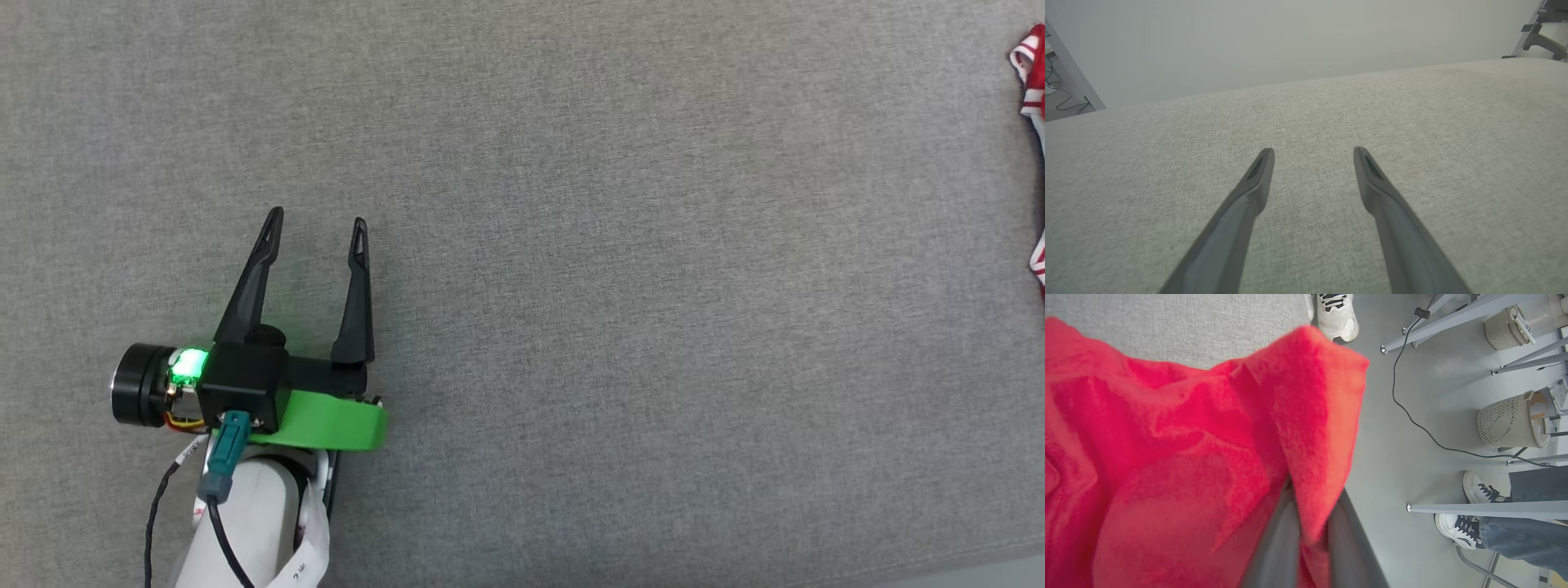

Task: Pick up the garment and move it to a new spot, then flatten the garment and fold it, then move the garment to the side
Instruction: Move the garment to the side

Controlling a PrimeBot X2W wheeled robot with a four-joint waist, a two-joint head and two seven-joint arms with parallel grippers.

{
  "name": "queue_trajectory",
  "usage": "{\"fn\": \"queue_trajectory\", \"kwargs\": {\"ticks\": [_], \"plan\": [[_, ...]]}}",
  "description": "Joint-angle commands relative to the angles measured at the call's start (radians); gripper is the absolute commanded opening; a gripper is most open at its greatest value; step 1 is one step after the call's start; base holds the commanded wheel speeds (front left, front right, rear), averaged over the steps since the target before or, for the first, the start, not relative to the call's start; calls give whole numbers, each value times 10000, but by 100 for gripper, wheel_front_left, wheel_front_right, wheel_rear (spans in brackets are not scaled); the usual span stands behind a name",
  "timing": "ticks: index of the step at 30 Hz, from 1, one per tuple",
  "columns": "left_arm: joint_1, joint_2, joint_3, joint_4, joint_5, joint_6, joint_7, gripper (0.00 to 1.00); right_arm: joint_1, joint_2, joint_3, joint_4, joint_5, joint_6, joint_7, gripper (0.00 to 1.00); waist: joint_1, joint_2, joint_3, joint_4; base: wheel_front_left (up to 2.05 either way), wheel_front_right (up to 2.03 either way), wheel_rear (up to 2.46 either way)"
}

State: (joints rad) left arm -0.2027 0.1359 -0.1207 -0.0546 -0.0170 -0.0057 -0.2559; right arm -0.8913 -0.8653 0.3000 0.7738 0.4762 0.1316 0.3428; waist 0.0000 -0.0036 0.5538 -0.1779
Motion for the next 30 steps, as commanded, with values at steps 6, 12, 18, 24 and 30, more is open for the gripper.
{"fn": "queue_trajectory", "kwargs": {"ticks": [6,12,18,24,30], "plan": [[-144,-6,-76,91,58,85,-59,100,-305,343,-503,950,-803,-9,-997,100,0,36,-470,238,0,0,0],[187,-165,-142,313,-94,174,-59,100,-50,388,-732,1034,-1251,-9,-2561,100,0,36,-1416,401,0,0,0],[715,-288,-99,489,-251,279,-59,100,158,614,-1219,584,-1766,-9,-5003,100,0,36,-2431,617,0,0,0],[1179,-378,-51,606,-359,326,-59,100,627,1526,-2275,-521,-2764,-9,-6006,100,0,36,-3243,910,0,0,0],[1502,-491,-38,739,-452,355,-59,100,2346,3390,-3524,-3719,-3603,-9,-6041,100,0,36,-3828,1271,0,0,0]]}}
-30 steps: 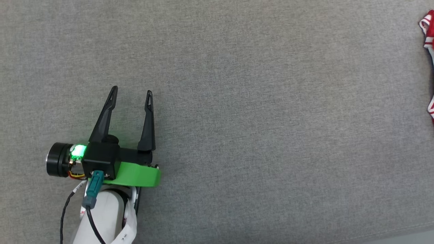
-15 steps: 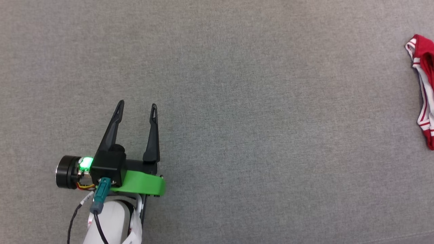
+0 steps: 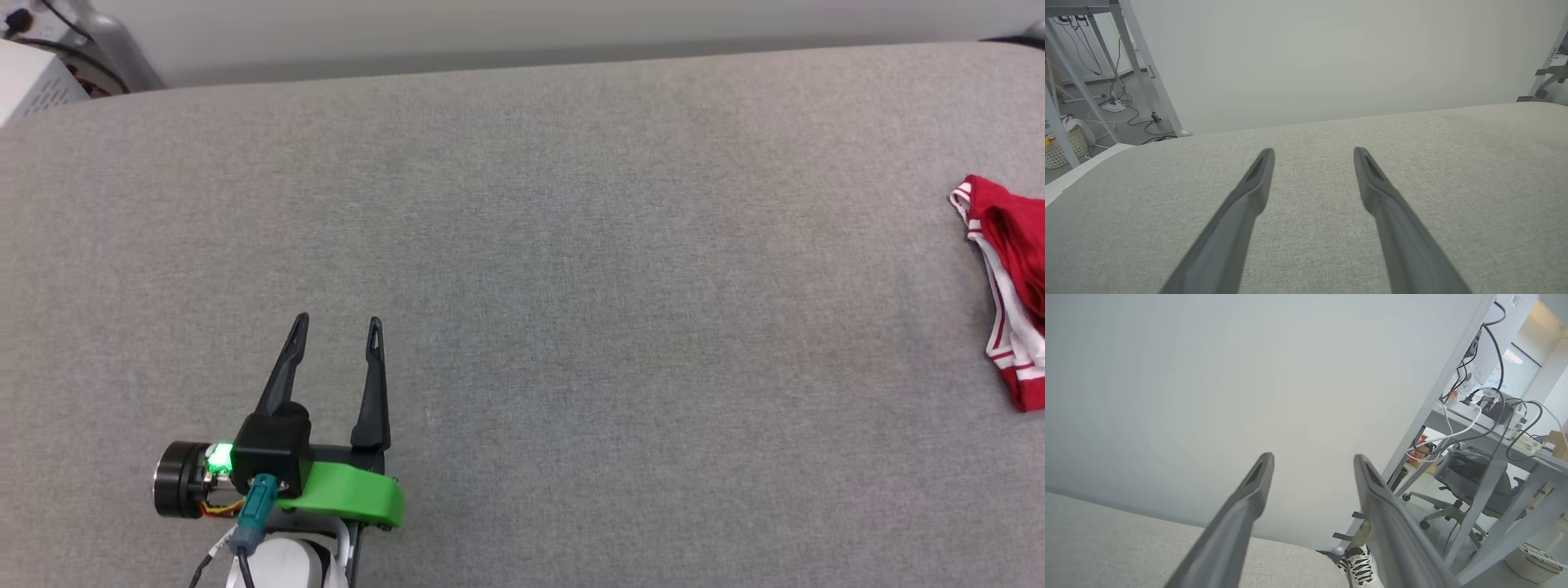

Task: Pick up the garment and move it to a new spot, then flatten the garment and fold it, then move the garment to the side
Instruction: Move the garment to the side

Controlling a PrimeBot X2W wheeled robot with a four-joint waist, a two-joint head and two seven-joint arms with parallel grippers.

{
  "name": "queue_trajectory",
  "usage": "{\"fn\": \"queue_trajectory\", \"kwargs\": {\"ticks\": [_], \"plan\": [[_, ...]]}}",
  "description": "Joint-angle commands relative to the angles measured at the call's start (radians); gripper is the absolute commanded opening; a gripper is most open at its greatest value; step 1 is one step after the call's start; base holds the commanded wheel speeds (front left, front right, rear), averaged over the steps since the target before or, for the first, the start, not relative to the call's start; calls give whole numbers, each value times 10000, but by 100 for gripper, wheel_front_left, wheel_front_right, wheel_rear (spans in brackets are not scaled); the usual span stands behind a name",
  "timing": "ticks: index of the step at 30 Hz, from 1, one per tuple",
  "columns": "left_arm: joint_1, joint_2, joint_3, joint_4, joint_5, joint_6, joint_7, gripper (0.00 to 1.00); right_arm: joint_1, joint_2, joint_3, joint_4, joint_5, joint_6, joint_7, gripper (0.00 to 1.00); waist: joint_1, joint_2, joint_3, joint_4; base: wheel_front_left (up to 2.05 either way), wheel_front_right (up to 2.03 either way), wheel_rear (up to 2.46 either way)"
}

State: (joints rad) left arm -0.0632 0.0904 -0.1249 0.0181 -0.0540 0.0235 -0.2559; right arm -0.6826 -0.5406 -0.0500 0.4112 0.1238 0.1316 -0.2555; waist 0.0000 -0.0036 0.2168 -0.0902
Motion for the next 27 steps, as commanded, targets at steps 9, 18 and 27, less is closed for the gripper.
{"fn": "queue_trajectory", "kwargs": {"ticks": [9,18,27], "plan": [[344,-118,107,246,-133,44,-59,100,2522,2124,-276,-3065,-320,-9,-61,100,0,36,-1038,913,0,0,0],[675,-158,292,457,-114,25,-59,100,4893,3844,100,-3577,24,-9,-62,100,0,36,-1628,1238,0,0,0],[975,-190,287,563,-76,-47,-59,100,6455,4441,156,-3623,233,-9,-62,100,0,36,-1955,1390,0,0,0]]}}
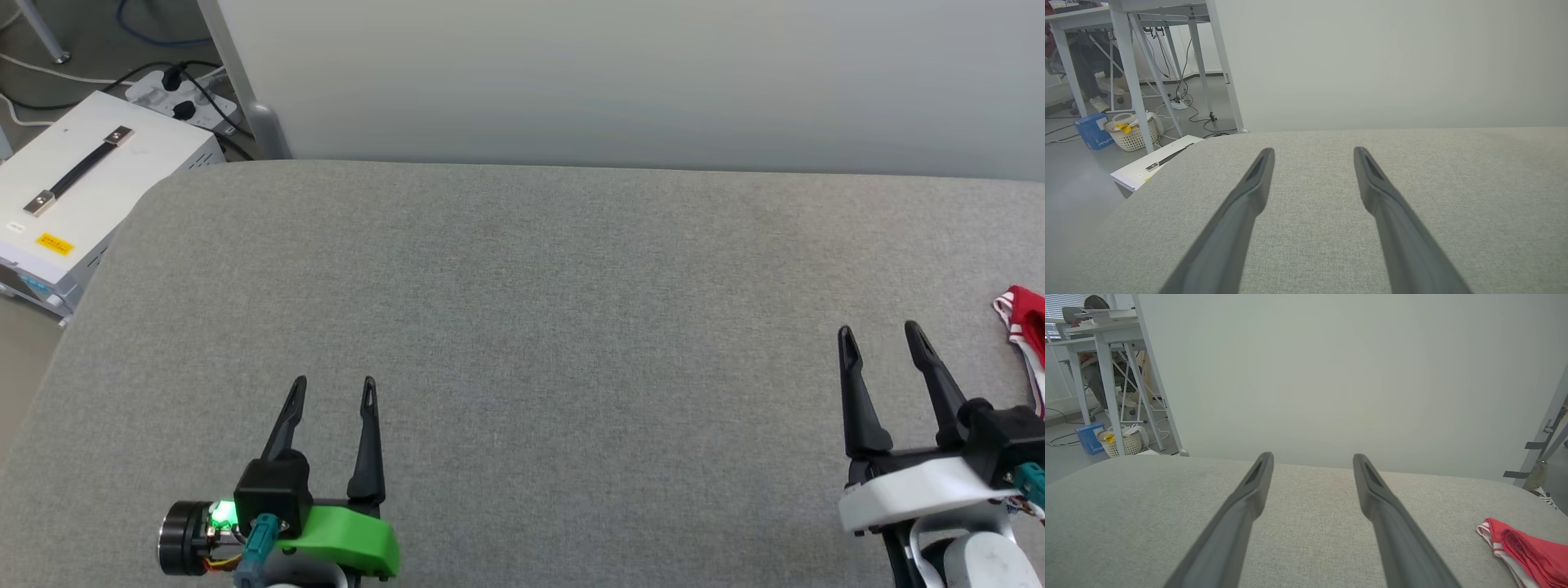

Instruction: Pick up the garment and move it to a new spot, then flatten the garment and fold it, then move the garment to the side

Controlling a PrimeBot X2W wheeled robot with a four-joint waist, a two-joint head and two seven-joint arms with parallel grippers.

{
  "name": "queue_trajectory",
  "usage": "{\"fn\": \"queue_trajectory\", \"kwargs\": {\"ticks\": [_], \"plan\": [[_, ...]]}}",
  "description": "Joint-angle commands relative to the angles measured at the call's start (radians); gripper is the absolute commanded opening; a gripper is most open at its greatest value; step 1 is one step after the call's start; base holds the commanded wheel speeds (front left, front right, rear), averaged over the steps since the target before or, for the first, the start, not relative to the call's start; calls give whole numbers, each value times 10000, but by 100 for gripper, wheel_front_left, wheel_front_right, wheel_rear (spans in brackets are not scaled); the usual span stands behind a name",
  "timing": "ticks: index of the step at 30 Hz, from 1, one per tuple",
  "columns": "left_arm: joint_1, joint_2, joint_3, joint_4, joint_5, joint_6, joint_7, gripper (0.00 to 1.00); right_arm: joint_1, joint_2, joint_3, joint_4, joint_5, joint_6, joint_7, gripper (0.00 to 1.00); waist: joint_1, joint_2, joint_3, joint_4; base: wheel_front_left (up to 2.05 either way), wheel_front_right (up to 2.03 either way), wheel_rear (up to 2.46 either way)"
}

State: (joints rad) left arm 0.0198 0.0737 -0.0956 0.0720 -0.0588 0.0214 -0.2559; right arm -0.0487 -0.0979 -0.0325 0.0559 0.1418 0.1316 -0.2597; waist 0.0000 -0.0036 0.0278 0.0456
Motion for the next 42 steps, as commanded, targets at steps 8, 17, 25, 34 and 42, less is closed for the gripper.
{"fn": "queue_trajectory", "kwargs": {"ticks": [8,17,25,34,42], "plan": [[497,-74,-93,101,-114,-161,-59,100,1133,245,-27,-282,106,-9,-20,100,0,36,-386,26,0,0,0],[749,-113,-184,126,-79,-204,-59,100,1998,368,-95,-325,188,-9,-20,100,0,36,-539,23,0,0,0],[767,-132,-187,148,-60,-250,-59,100,2160,431,-108,-328,215,-9,-20,100,0,36,-513,-15,0,0,0],[602,-96,-221,140,-30,-184,50,0,2038,417,-81,-301,105,0,36,0,0,1,-506,-22,0,0,0],[549,-105,-144,83,11,-186,215,0,1936,421,-54,-318,5,-1,204,0,0,3,-491,-51,0,0,0]]}}
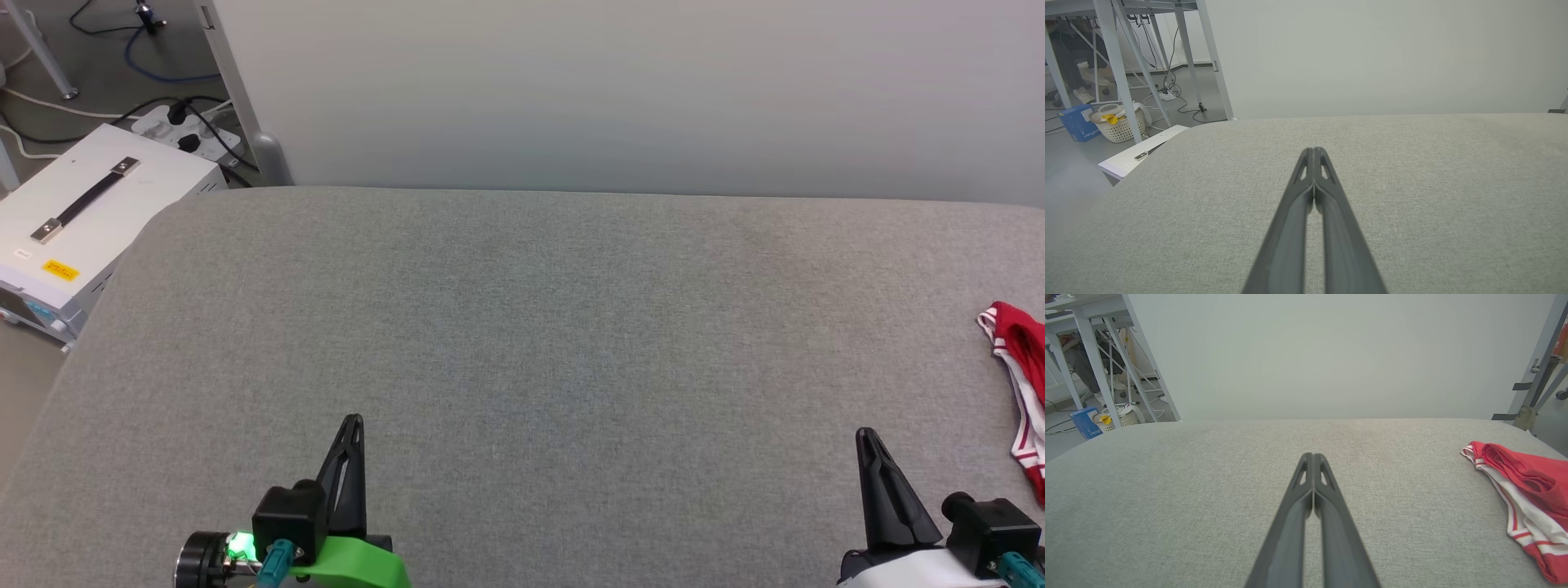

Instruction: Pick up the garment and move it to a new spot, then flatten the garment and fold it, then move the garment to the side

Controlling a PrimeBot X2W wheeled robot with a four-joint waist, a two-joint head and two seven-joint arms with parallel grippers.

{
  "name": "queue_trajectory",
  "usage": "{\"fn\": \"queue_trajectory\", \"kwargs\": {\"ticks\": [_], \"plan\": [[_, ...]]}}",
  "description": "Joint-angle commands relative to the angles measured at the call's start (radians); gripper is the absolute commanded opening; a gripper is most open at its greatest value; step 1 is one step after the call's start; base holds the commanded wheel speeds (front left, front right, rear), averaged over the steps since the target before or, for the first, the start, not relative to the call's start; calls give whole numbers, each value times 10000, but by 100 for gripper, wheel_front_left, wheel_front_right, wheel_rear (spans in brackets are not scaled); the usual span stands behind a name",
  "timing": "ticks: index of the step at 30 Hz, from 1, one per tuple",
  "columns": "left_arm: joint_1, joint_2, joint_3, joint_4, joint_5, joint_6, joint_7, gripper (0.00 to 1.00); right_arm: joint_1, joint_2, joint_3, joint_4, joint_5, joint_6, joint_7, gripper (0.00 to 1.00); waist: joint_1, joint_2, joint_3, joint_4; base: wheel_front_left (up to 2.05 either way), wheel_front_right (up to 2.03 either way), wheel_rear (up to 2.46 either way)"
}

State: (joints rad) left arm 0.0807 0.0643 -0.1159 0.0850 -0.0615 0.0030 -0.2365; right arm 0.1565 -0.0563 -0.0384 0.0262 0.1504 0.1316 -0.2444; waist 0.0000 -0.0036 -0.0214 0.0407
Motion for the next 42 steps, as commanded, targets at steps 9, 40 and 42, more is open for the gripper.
{"fn": "queue_trajectory", "kwargs": {"ticks": [9,40,42], "plan": [[-117,-21,143,-108,81,-4,199,0,-226,9,34,-39,-189,-1,232,0,0,5,17,-33,0,0,0],[-315,-55,435,-321,235,-12,821,0,-610,24,135,-103,-567,-4,867,0,0,14,73,-140,0,0,0],[-328,-58,453,-335,244,-12,861,0,-635,25,141,-107,-591,-4,908,0,0,15,77,-147,0,0,0]]}}
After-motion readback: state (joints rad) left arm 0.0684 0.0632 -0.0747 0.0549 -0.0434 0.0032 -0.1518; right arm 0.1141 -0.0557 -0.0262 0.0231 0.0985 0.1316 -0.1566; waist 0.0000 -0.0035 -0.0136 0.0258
